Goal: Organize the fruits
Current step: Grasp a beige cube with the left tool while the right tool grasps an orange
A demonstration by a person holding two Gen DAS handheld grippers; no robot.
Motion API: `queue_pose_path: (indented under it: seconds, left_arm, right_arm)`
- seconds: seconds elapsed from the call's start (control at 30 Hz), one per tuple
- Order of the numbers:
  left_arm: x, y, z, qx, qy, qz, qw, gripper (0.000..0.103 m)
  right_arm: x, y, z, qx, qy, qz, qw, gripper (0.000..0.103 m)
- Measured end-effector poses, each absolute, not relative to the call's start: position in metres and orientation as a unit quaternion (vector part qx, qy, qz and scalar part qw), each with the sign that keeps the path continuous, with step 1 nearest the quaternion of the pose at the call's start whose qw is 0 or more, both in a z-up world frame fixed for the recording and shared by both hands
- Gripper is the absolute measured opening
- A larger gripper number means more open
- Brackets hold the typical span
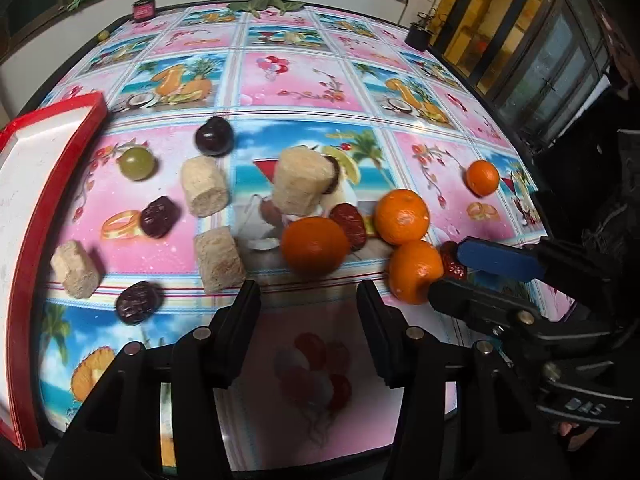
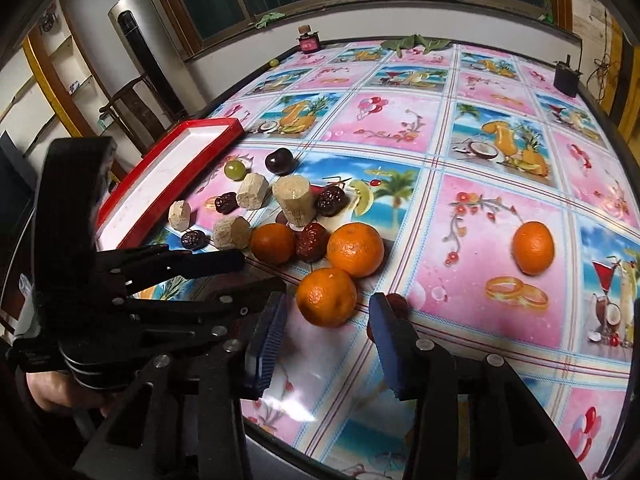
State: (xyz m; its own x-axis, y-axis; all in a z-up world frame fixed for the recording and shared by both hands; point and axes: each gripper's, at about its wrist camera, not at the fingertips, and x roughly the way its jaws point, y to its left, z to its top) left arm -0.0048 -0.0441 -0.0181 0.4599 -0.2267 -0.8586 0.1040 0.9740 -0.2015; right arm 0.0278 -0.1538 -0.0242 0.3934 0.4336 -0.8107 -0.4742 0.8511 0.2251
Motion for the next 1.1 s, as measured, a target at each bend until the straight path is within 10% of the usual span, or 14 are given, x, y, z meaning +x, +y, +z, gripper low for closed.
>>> queue_pose_path:
  seconds: [0.7,1.1]
  left_arm:
    - [0.01,-0.002,-0.016,-0.048,0.5,-0.039,0.864,0.049]
    - [0.008,-0.006,-0.017,-0.048,0.486,-0.041,0.872,0.032]
  right_arm:
    - [0.035,-0.138,-0.045,-0.035,0.493,0.272,0.826,0.037]
    - [0.032,-0.131,-0.044,-0.037,0.489,0.278,0.826,0.037]
